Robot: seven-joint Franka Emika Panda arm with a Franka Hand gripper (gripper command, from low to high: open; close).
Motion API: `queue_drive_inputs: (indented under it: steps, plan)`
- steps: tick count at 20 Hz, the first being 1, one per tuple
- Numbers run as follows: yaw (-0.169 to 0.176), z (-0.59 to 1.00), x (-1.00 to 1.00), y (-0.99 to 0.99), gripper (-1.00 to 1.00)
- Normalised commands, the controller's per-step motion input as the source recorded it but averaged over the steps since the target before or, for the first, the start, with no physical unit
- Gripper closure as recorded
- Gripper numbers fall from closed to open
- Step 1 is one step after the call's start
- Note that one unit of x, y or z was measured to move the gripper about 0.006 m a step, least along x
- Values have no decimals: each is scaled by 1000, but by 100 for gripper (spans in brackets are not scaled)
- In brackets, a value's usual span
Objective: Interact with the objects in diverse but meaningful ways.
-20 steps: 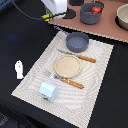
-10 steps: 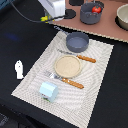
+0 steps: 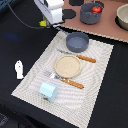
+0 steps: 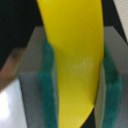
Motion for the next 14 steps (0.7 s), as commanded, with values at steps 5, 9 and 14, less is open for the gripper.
queue_drive_inputs:
  steps: [5, 9, 14]
  plan:
    - [42, -239, -541, 0, 100]
    - [17, -163, -180, 0, 100]
    - [0, -157, -9, 0, 100]
